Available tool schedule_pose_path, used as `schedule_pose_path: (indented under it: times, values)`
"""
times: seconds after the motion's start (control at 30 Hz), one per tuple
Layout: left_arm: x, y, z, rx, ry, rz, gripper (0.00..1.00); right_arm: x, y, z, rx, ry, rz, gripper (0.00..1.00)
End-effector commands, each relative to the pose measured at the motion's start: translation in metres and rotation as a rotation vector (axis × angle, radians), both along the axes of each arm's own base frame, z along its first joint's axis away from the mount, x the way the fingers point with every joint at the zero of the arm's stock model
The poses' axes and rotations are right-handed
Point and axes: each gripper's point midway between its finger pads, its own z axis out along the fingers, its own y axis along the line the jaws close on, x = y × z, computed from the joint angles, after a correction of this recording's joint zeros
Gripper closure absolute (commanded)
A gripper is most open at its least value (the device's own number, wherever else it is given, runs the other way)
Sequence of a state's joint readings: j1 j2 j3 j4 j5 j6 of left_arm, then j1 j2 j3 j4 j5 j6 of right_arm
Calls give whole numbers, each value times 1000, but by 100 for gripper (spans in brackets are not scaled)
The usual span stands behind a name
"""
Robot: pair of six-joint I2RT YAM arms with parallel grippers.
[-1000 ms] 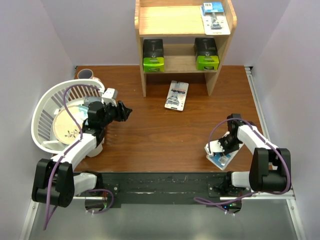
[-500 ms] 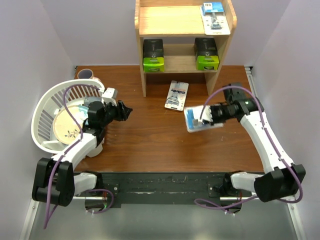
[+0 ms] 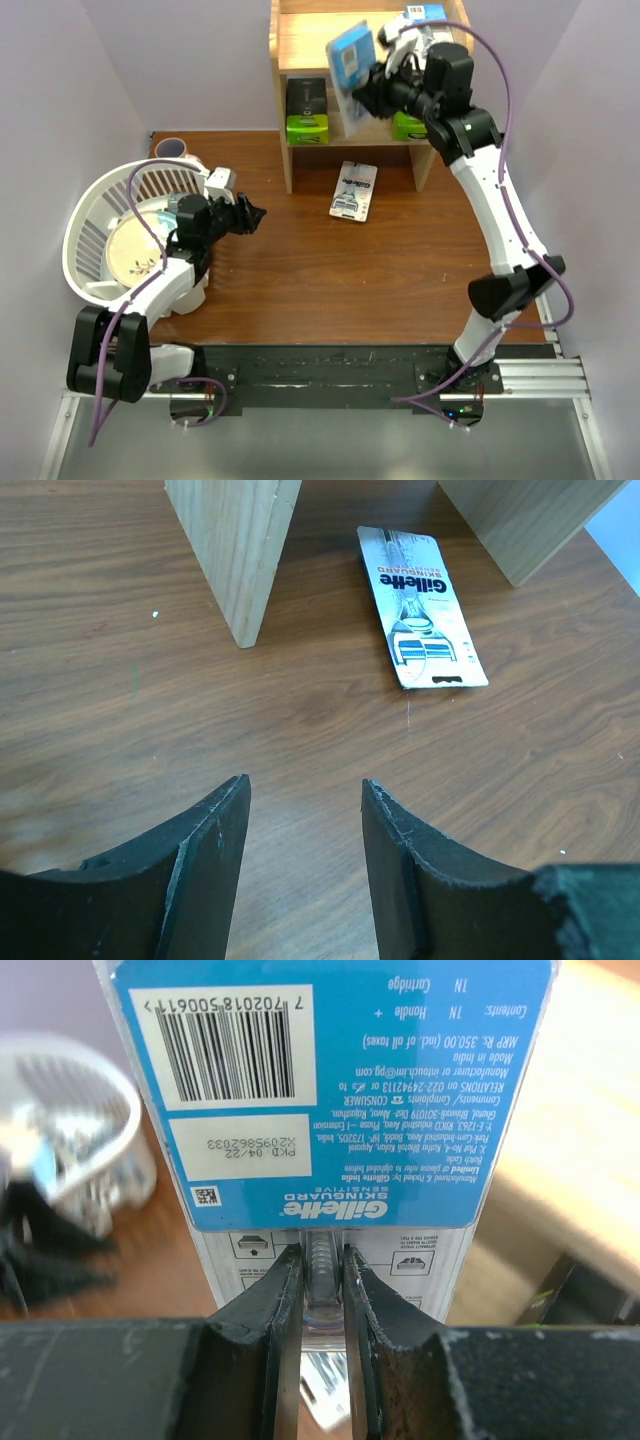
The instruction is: Place and organize the shaving razors onto the shelf
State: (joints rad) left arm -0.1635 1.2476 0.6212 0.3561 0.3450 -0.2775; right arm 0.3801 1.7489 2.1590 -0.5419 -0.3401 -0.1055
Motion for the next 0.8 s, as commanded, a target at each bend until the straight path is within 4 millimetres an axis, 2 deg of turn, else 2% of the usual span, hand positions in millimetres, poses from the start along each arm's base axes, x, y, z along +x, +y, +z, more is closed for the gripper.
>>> schedule_pose_path:
  times: [0.0, 0.03, 0.17, 0.2, 0.27, 0.3, 0.4, 0.5, 0.53, 0.63, 0.77]
  values:
    - [8, 1, 24, -14, -71, 1, 47, 27, -16, 90, 364, -71, -236, 99]
    - [8, 2, 23, -13, -70, 3, 47, 27, -20, 101, 388, -95, -259, 99]
    - [6, 3, 24, -11, -70, 5, 47, 47, -29, 103, 419, -126, -359, 99]
    - [6, 3, 23, -10, -70, 5, 47, 58, -33, 96, 416, -124, -401, 99]
    - [6, 3, 23, -8, -70, 6, 47, 62, -36, 104, 414, -163, -418, 99]
    - [5, 3, 23, -7, -70, 6, 47, 70, -34, 98, 403, -163, -428, 99]
    - [5, 3, 20, -7, -64, 8, 47, 80, -37, 96, 397, -185, -458, 97]
    - [5, 3, 20, -11, -62, 7, 47, 93, -33, 82, 384, -174, -473, 94]
    - [5, 3, 20, -11, -64, 9, 47, 101, -34, 72, 372, -163, -498, 93]
    - [5, 3, 20, -14, -64, 9, 47, 111, -32, 57, 342, -151, -517, 93]
    - [5, 3, 19, -13, -62, 11, 47, 118, -38, 48, 322, -151, -570, 93]
